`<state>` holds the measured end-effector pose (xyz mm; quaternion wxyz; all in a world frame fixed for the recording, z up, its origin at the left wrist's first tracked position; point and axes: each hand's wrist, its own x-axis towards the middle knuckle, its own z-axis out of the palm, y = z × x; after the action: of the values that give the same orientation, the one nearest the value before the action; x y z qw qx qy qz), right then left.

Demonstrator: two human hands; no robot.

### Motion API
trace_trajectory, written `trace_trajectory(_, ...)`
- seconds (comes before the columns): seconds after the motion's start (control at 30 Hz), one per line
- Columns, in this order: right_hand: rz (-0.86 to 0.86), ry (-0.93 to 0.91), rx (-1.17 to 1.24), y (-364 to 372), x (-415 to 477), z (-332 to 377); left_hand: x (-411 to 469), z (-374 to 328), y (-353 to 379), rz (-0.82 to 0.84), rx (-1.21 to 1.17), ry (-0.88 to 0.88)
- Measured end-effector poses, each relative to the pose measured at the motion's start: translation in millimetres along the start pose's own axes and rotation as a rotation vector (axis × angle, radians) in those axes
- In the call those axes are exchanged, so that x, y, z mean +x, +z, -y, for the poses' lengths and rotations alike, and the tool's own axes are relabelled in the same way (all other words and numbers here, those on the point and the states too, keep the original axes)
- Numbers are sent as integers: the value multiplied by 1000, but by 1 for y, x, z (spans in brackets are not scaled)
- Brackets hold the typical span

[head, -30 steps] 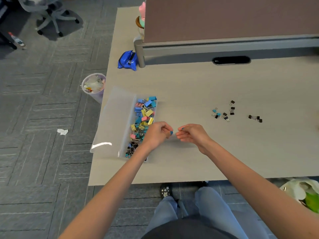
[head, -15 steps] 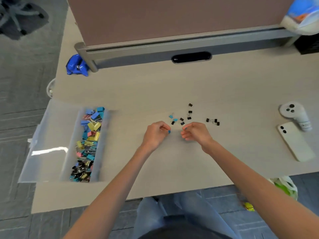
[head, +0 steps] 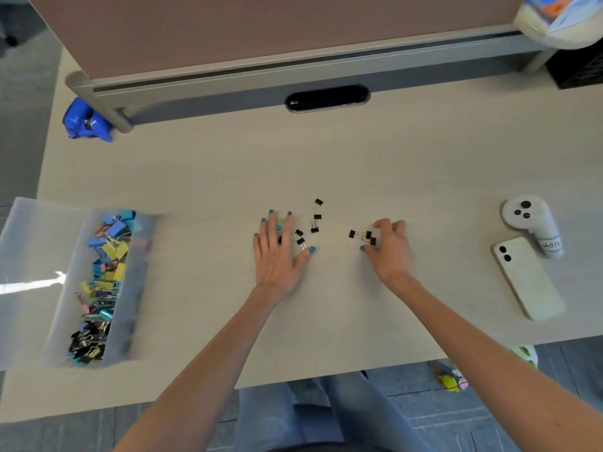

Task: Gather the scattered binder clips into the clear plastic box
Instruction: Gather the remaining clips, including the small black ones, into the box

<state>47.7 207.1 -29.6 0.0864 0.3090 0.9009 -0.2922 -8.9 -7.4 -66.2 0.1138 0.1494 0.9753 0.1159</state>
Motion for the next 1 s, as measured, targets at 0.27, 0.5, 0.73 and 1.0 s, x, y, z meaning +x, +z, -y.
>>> trace_trajectory(0.27, 44, -127, 128, 9, 8, 7, 8, -12, 8, -240, 260, 150)
trace_trajectory(0.5, 122, -143, 23, 6, 21, 13, 11, -11, 9, -310, 219, 219)
trace_trajectory(0.73, 221, -261, -249, -1, 27, 23, 14, -11, 16, -417, 230, 274)
trace_trajectory(1.0, 244, -236, -384, 1, 24, 36, 14, -12, 8, -403, 201, 315)
